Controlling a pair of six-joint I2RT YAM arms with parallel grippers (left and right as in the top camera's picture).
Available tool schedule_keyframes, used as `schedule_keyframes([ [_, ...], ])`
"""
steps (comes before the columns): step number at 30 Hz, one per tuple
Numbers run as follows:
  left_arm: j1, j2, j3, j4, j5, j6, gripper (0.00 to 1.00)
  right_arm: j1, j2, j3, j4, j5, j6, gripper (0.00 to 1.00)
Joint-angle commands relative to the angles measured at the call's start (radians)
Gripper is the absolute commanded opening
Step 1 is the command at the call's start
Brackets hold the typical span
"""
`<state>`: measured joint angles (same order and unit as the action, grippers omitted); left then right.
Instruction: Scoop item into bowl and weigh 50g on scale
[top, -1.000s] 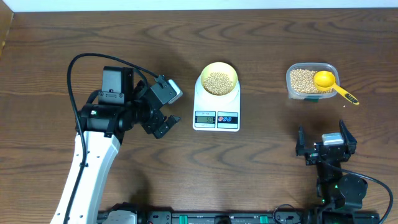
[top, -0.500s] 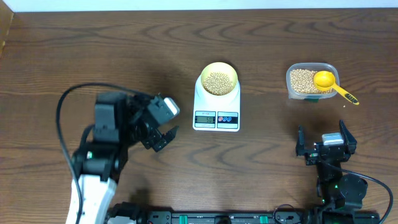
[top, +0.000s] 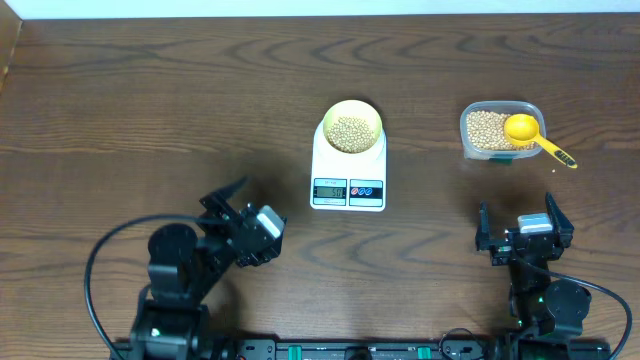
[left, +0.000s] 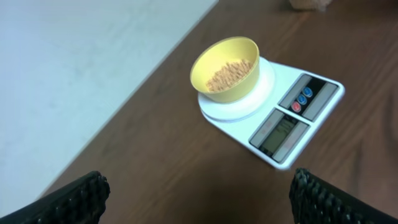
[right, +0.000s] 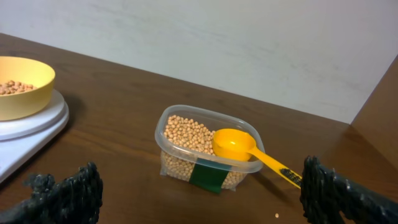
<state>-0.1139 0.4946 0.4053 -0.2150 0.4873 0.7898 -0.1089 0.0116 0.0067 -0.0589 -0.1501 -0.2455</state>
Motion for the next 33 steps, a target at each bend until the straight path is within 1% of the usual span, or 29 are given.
schedule_keyframes([
  [1, 0.003, -0.077, -0.072, 0.042, -0.011, -0.002, 0.95, 0.004, -0.006, -0.001, -0.003, -0.010, 0.013, 0.99],
  [7, 0.014, -0.205, -0.150, 0.075, -0.032, -0.013, 0.95, 0.004, -0.006, -0.001, -0.003, -0.010, 0.013, 0.99],
  [9, 0.026, -0.235, -0.160, 0.093, -0.032, -0.081, 0.95, 0.004, -0.006, -0.001, -0.003, -0.010, 0.013, 0.99],
  [12, 0.045, -0.279, -0.174, 0.126, -0.032, -0.215, 0.95, 0.004, -0.006, -0.001, -0.003, -0.010, 0.013, 0.99],
  [14, 0.056, -0.310, -0.186, 0.138, -0.032, -0.274, 0.95, 0.004, -0.006, -0.001, -0.003, -0.010, 0.013, 0.99],
  [17, 0.066, -0.341, -0.203, 0.148, -0.036, -0.302, 0.95, 0.004, -0.006, -0.001, -0.003, -0.009, 0.013, 0.99],
  [21, 0.072, -0.369, -0.235, 0.175, -0.037, -0.305, 0.95, 0.004, -0.006, -0.001, -0.003, -0.010, 0.013, 0.99],
  [22, 0.072, -0.376, -0.246, 0.195, -0.045, -0.319, 0.95, 0.004, -0.006, -0.001, -0.003, -0.009, 0.013, 0.99],
  [26, 0.072, -0.416, -0.298, 0.310, -0.158, -0.480, 0.95, 0.004, -0.006, -0.001, -0.003, -0.009, 0.013, 0.99],
  [27, 0.072, -0.427, -0.311, 0.331, -0.183, -0.500, 0.95, 0.004, -0.006, -0.001, -0.003, -0.010, 0.013, 0.99],
  [33, 0.072, -0.459, -0.362, 0.385, -0.244, -0.500, 0.95, 0.004, -0.006, -0.001, -0.003, -0.009, 0.013, 0.99],
])
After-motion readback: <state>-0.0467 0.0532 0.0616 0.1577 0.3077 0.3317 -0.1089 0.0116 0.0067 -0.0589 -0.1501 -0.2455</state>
